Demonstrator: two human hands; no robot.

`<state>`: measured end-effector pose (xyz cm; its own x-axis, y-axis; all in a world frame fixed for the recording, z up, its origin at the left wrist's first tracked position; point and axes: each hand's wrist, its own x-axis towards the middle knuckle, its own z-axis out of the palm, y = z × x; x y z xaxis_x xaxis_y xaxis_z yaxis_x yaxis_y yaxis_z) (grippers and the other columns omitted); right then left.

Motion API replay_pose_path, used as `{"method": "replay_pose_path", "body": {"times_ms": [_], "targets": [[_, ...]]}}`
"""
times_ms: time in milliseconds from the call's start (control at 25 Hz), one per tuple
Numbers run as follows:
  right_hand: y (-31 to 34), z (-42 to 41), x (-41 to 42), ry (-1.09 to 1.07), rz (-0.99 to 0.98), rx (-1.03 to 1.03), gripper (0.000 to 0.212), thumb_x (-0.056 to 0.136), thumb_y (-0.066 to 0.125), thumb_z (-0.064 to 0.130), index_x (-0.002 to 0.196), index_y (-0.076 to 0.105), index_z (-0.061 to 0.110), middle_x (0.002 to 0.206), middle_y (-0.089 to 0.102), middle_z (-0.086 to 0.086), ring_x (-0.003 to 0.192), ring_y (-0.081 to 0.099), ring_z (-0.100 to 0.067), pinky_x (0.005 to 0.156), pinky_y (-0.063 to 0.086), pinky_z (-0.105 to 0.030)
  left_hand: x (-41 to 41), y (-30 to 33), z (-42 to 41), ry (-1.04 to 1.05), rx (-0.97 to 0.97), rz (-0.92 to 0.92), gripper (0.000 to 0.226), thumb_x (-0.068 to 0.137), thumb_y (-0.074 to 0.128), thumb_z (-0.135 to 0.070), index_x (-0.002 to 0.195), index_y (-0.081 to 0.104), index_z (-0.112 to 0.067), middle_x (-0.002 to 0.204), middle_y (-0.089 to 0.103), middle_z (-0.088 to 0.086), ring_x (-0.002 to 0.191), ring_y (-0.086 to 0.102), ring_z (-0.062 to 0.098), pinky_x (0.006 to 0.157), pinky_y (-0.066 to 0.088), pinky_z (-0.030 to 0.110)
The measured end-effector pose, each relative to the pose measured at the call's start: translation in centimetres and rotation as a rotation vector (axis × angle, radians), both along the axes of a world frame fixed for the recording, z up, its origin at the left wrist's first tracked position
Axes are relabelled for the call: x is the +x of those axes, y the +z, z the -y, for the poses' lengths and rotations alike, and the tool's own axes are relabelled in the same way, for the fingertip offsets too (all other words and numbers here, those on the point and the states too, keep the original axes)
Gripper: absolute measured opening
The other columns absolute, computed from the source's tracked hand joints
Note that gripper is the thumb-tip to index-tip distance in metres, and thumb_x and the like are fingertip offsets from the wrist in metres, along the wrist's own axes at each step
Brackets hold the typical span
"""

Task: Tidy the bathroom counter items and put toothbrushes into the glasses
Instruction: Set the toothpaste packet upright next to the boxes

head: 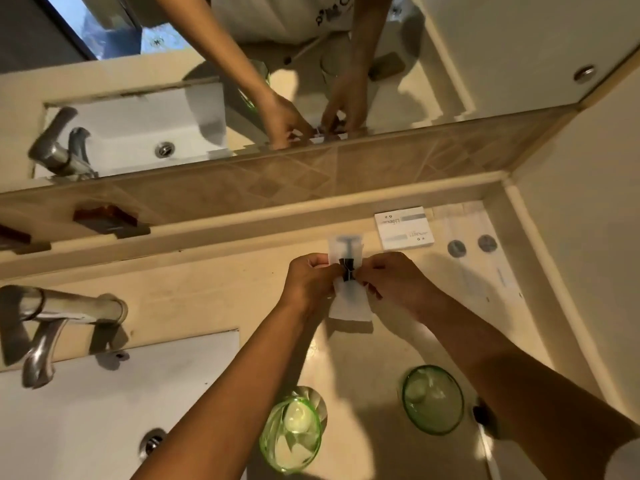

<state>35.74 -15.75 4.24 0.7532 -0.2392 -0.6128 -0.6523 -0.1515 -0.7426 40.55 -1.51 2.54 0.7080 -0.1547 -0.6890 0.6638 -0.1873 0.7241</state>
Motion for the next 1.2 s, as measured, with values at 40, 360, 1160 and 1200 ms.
{"method": "replay_pose_path", "body": {"times_ms": [40,360,1160,1200], "targets": [[-0.6,0.2,0.5,-0.03,-0.02,0.032,0.022,0.091,0.057,-0.005,0.069,0.06,-0.003,0.048,0.056,0.001,0.044,0.054,-0.006,0.044,0.04,-0.011,0.5,-0.8,0.5,-0.013,0.003,-0.002,0.014,0.084,0.06,0.015,0.095,0.069,0.014,0.077,0.063,0.02,0.058,0.059,0.025,0.055,0.051,0.025],[-7.1,0.8,4.3,-0.028,0.016,-0.339,0.017,0.086,0.064,0.015,0.074,0.072,0.006,0.075,0.069,-0.006,0.071,0.064,-0.023,0.058,0.047,-0.025,4.1,-6.6,1.6,-0.16,0.335,0.252,0.011,0.081,0.076,-0.018,0.071,0.074,-0.015,0.063,0.07,0.0,0.061,0.065,0.022,0.064,0.056,0.037],[-6.9,0.4,2.3,0.47,0.202,-0.6,0.055,0.1,0.05,0.029,0.151,0.031,0.032,0.115,0.058,-0.001,0.099,0.059,-0.018,0.085,0.053,-0.034,2.3,-9.6,-1.8,-0.894,0.802,1.008,0.06,0.099,0.051,-0.04,0.153,0.04,-0.017,0.162,0.035,0.01,0.151,0.023,0.04,0.119,0.024,0.061],[-7.0,0.3,2.4,0.466,0.206,-0.601,0.055,0.1,0.049,0.028,0.151,0.031,0.032,0.116,0.059,-0.002,0.099,0.059,-0.019,0.086,0.054,-0.036,2.3,-9.7,-1.7,-0.887,0.81,1.004,0.06,0.1,0.05,-0.039,0.154,0.039,-0.016,0.162,0.035,0.01,0.151,0.023,0.04,0.12,0.023,0.061]]}}
